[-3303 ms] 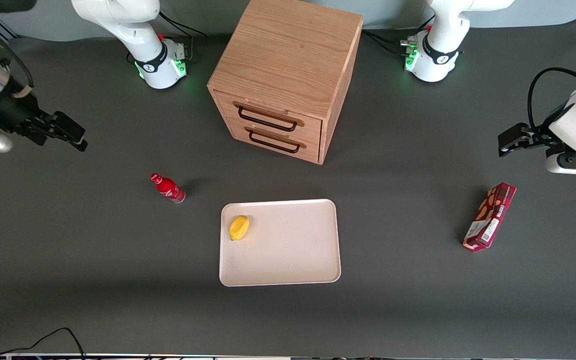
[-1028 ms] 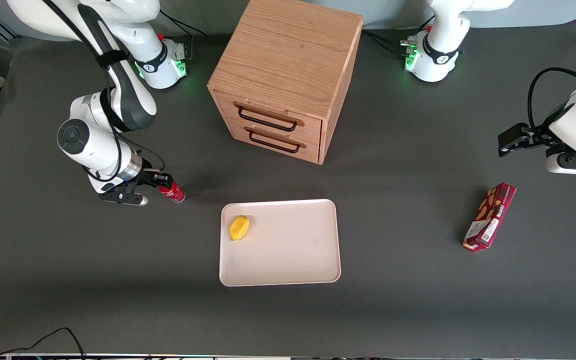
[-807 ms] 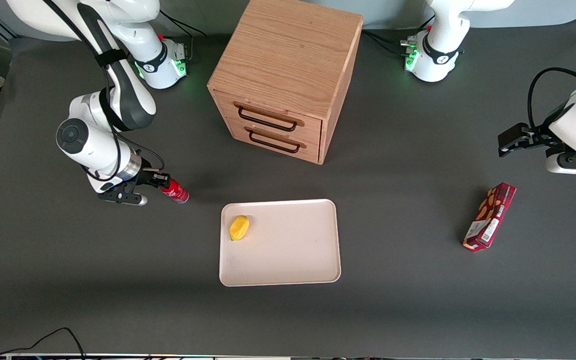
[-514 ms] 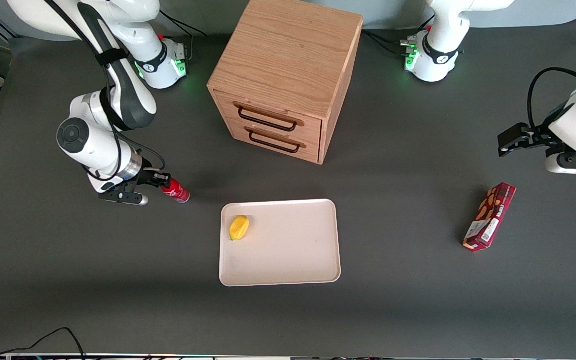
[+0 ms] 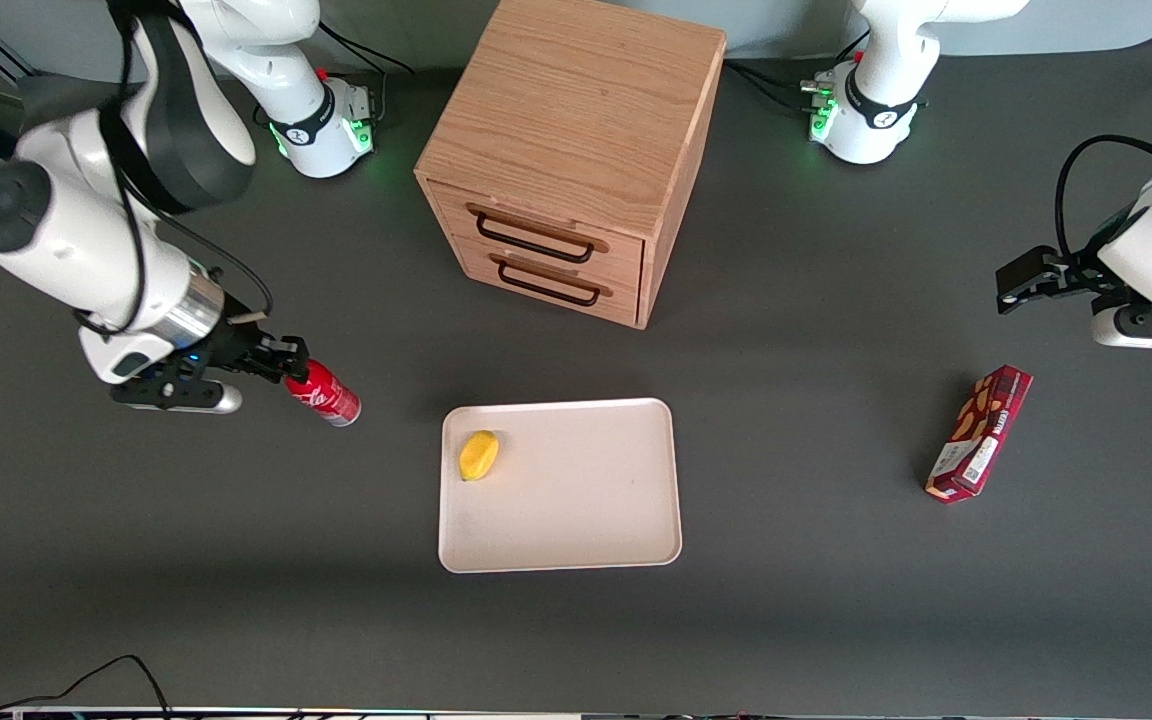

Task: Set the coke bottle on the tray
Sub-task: 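Lift the bottle and carry it onto the white tray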

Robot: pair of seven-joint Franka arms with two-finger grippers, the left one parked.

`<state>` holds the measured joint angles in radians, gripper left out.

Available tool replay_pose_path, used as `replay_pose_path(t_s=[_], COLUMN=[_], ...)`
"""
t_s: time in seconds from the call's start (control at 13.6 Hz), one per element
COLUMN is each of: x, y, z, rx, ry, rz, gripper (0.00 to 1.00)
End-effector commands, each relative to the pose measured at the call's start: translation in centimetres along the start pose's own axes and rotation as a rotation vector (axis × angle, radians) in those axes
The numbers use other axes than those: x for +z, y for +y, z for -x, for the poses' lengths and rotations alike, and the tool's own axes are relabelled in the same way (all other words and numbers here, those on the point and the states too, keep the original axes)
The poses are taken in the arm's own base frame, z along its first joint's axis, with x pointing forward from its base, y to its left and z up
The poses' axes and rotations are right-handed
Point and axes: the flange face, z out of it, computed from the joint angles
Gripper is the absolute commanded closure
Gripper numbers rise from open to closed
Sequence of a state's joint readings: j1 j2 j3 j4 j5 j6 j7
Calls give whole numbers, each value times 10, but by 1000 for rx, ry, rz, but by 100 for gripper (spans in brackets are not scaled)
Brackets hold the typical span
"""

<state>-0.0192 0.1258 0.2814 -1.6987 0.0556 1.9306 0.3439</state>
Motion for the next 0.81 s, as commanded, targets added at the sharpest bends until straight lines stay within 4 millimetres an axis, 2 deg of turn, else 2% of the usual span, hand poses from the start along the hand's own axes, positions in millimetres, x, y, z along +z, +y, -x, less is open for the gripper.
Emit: replay_pose_path(t_s=[0.0, 0.15, 0.29, 0.37, 0.59, 0.73], x=[-20, 2, 37, 57, 117, 148], y=[-46, -87, -111, -115, -110, -108], z=[-37, -56, -73, -79, -101, -108], rx=[28, 38, 64, 64, 87, 96], ry=[36, 63, 47, 36, 52, 62], rz=[-61, -36, -47, -48, -69, -79], gripper=[100, 100, 100, 100, 100, 100])
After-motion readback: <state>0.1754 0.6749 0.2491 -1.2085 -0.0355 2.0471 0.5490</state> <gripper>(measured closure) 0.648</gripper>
